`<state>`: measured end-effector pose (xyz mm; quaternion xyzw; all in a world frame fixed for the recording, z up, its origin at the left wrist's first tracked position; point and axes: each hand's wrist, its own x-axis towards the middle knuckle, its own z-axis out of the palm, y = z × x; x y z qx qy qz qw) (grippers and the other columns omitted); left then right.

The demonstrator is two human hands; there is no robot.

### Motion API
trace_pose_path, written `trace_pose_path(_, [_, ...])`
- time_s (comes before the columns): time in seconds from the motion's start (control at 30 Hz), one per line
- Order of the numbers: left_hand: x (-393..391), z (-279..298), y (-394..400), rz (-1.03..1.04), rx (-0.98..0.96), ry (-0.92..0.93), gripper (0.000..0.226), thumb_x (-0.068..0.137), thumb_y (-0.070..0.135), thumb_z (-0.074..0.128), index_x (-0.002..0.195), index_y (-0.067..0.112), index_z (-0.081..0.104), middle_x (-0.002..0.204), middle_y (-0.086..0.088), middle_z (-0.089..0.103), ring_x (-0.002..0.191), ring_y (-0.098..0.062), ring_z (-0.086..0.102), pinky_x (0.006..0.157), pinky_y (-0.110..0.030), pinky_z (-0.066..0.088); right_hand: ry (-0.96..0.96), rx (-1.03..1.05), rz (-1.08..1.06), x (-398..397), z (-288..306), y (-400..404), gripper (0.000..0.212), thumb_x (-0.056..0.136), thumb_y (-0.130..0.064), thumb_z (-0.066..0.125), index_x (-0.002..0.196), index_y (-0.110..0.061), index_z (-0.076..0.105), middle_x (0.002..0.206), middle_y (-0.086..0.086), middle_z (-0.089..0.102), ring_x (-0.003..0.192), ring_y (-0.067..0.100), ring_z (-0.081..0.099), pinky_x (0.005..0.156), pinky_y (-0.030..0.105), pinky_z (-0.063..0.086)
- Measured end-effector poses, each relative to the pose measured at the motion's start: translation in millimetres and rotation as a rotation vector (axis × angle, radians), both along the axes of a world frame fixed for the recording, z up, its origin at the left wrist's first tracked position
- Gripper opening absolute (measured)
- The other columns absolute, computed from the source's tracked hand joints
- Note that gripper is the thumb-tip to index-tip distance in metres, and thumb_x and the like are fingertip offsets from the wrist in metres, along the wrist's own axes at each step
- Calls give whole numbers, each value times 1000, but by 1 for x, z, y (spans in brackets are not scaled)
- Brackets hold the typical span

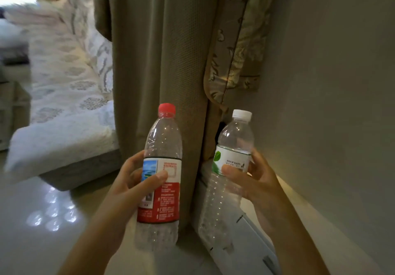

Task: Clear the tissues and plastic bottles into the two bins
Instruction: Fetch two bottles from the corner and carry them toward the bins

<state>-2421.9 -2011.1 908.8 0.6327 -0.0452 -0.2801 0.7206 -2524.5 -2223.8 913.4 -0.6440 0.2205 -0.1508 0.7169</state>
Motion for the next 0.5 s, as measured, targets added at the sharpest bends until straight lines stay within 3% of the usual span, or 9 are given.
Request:
trace_pose_path(0.13, [-36,-2,36,104,37,-11,98,33,46,92,122,38,50,93,0,73,82,-21,72,55,-31,57,-6,33,157,-3,-11,25,67,62,-29,84,123,-36,55,107,-4,70,98,15,68,75,37,59])
trace_pose_path(0.23, [-56,-3,69,258,55,-15,78,57,26,78,127,38,45,99,-4,71,84,-23,71,60,-35,56,12,42,255,2,-17,55,75,61,-29,84,128,-32,50,112,-1,68,101,20,68,81,44,58])
trace_pose_path(0.37, [-77,-2,123,431,94,-27,76,61,22,69,128,41,41,107,-5,68,85,-21,70,62,-35,55,13,34,414,19,-11,106,83,57,-36,89,130,-31,48,115,1,67,101,20,67,85,47,56])
trace_pose_path(0.5, [-98,0,183,621,121,-53,73,63,22,71,125,45,40,111,-6,65,89,-23,69,63,-34,55,-18,45,619,36,-4,167,72,60,-26,77,126,-28,49,108,-1,69,92,15,70,70,30,59])
